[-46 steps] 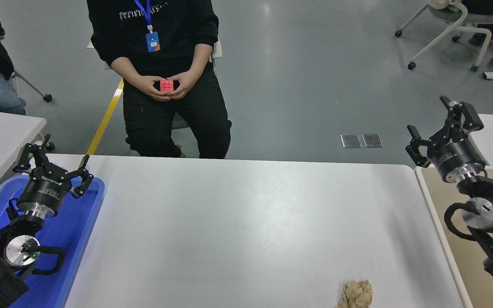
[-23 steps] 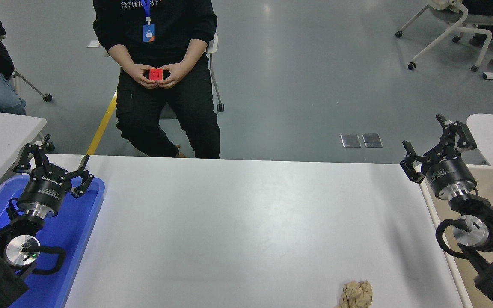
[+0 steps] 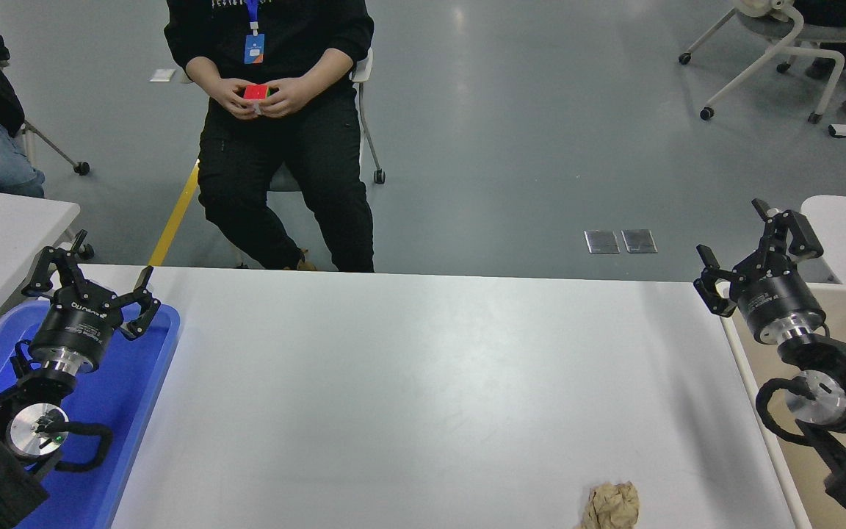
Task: Clean the table surface
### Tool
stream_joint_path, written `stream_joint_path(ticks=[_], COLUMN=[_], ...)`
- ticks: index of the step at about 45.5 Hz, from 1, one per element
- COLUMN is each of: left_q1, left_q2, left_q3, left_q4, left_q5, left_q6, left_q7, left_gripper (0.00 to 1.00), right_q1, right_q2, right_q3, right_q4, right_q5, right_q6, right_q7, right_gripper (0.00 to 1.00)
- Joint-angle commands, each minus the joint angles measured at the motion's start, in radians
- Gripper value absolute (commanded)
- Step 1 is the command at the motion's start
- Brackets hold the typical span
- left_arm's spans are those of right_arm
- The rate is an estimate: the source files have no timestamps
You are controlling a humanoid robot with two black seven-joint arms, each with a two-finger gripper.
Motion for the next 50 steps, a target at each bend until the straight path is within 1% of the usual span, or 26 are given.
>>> stream_joint_path(ticks=[1,7,15,20,23,29,36,44,50], left_q1=[0.0,0.0,0.0,0.0,0.0,0.0,0.0,0.0,0.0], left_q2=[-0.001,-0.001,0.0,0.001,0.0,0.001,0.001,-0.001,0.0], left_q3=[0.0,0.0,0.0,0.0,0.0,0.0,0.0,0.0,0.0], left_q4=[0.0,0.0,0.0,0.0,0.0,0.0,0.0,0.0,0.0], left_q5=[0.0,0.0,0.0,0.0,0.0,0.0,0.0,0.0,0.0], left_q6=[0.0,0.0,0.0,0.0,0.0,0.0,0.0,0.0,0.0], left_q7=[0.0,0.0,0.0,0.0,0.0,0.0,0.0,0.0,0.0], left_gripper=[1.0,1.0,1.0,1.0,1.0,1.0,1.0,1.0,1.0], right_q1=[0.178,0.336,0.504,0.594,0.629,0.665,0.663,0.651,0.617], right_q2=[-0.149,-0.183,-0.207,-0.229,-0.253,-0.282,-0.305,-0.31,-0.308], right_q3=[-0.313,-0.505,-0.729,-0.82,-0.841,-0.858,-0.893,-0.991,-1.01], right_q4=[0.029,0.04,0.07,0.133,0.194,0.299,0.4,0.464,0.5], right_q5=[-0.027,-0.194,-0.555,-0.75,-0.836,-0.994,-1.158,-1.29,-1.351], right_q6=[0.017,0.05,0.053,0.053,0.053,0.053,0.053,0.048,0.044], right_q7=[0.0,0.0,0.002,0.012,0.035,0.104,0.174,0.187,0.187], right_gripper=[0.99,0.99,0.99,0.99,0.99,0.99,0.99,0.99,0.99])
